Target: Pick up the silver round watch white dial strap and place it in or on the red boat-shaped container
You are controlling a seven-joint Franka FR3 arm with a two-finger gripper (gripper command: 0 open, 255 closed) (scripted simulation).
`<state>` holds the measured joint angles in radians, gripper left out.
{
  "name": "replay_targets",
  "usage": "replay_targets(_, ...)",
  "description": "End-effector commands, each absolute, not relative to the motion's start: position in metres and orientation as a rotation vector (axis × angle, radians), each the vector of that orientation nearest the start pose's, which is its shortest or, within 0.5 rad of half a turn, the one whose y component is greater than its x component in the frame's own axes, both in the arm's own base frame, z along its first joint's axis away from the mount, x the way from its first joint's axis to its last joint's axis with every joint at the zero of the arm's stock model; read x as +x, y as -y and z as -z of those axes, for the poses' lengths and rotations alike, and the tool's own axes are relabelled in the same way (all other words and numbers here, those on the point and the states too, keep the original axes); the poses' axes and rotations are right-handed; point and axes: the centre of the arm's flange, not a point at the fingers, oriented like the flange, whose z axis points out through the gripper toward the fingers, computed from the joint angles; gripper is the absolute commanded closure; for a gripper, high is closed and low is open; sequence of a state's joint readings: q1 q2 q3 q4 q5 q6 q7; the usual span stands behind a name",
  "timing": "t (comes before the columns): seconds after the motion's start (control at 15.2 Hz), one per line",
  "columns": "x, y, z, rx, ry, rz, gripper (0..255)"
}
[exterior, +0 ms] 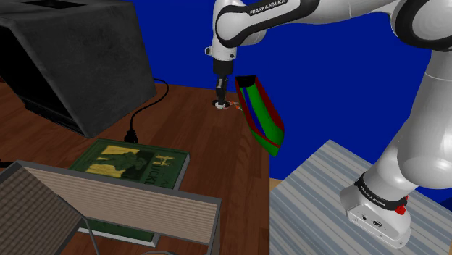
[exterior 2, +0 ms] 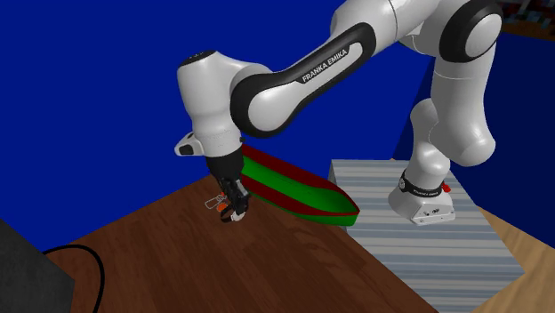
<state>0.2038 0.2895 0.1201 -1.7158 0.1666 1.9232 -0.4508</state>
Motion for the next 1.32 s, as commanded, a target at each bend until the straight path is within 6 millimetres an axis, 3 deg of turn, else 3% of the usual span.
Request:
replay_targets(0.0,0.597,-0.207,-0.424,-2.765,1.020,-0.102,255)
replay_targets(1.19,0.597,-0.207,-0.518,-2.765,1.020,-0.102,255)
replay_targets(1.25,0.589,-0.197,-0.520,-2.765,1.020,-0.102,255)
